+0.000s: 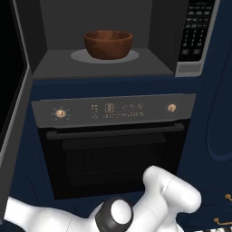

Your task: Pick the mushroom from the sink and place it in the bowl. Then pick the bowl and place it in the microwave. Then close the microwave door and press the start button.

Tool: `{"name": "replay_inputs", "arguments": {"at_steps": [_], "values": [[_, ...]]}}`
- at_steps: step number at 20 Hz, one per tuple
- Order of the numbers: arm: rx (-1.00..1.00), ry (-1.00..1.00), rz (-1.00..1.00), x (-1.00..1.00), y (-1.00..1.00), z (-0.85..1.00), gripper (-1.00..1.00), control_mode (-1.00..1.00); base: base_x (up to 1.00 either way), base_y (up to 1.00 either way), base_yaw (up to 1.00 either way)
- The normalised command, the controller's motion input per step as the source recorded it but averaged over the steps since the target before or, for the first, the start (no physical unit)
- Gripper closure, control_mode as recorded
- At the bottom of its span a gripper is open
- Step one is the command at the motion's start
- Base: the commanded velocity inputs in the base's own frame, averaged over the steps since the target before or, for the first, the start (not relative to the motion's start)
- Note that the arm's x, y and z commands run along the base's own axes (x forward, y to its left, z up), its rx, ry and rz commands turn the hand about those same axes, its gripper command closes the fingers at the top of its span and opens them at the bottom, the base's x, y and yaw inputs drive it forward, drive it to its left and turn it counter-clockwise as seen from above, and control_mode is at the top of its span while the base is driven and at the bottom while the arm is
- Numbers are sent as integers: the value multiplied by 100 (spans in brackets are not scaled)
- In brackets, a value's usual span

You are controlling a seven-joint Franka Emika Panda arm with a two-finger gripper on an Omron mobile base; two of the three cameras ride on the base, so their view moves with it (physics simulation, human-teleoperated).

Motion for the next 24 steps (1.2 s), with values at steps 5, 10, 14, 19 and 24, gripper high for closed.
{"name": "replay_inputs", "arguments": {"at_steps": [5, 10, 14, 19, 24], "values": [[4, 0, 0, -43, -4, 58, -100, -100, 0, 0, 0], [19, 0, 0, -54, -37, 34, -100, -100, 0, 0, 0], [22, 0, 0, -45, -63, 26, -100, -100, 0, 0, 0], [20, 1, 4, -21, -78, 34, -100, -100, 0, 0, 0], [19, 4, 8, -9, -87, 45, -100, -100, 0, 0, 0]]}}
